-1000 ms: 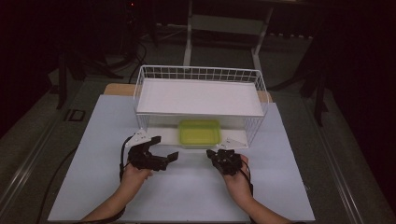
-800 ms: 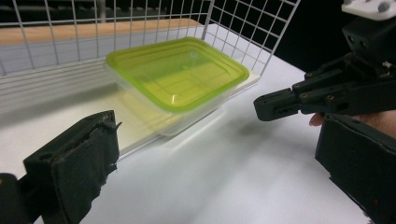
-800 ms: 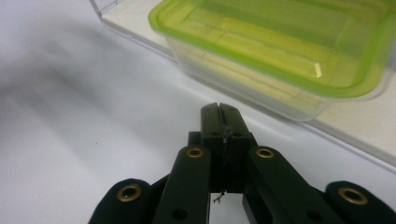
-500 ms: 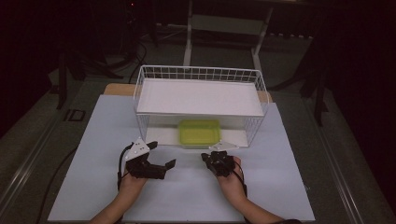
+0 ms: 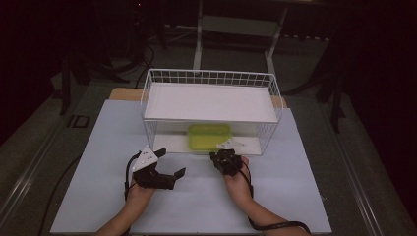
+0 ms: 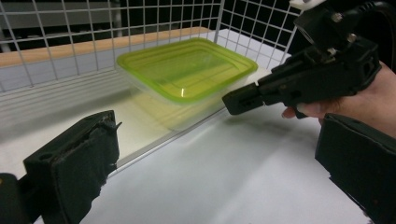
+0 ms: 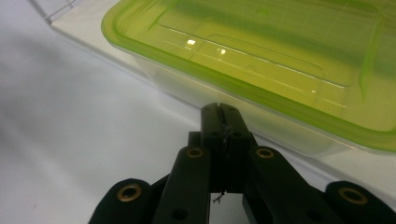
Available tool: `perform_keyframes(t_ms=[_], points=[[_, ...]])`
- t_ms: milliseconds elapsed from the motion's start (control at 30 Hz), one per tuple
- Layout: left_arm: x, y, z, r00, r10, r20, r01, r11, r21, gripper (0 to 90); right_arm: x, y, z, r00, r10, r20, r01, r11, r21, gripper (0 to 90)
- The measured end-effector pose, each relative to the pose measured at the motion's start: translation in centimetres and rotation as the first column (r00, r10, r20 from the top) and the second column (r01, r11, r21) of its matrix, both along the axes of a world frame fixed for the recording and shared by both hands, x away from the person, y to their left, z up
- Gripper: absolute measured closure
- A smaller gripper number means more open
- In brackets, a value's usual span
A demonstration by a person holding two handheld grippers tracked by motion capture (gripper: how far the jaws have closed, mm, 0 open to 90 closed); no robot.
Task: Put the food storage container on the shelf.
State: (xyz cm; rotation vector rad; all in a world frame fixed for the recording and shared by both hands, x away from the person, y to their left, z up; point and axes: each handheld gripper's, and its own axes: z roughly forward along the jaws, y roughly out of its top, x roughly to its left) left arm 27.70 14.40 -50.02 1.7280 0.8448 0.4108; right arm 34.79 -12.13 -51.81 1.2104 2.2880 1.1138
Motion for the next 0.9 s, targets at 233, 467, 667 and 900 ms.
perform_keyframes(t_ms=[233, 467, 667, 900], points=[[0.0, 0.2, -0.1, 1.0, 0.003, 0.0, -0.003, 1.0, -0.003, 0.3, 1.6, 0.2, -0.2, 0.9992, -0.034, -0.02, 0.035, 0.998, 0.047, 89.9], [0.0, 0.2, -0.1, 1.0, 0.004, 0.004, -0.004, 1.0, 0.006, 0.3, 2.9, 1.0, -0.2, 0.9989, -0.046, 0.012, 0.046, 0.999, 0.026, 89.9], [-0.1, 0.3, -0.1, 1.0, 0.006, 0.004, -0.006, 1.0, 0.003, 0.3, 3.8, 1.5, -0.5, 0.998, -0.057, 0.027, 0.056, 0.998, 0.017, 89.9], [-0.1, 0.3, -0.2, 1.0, 0.003, 0.0, -0.003, 1.0, -0.002, 0.3, 4.8, 1.7, -0.4, 0.997, -0.074, 0.022, 0.073, 0.997, 0.022, 89.9]])
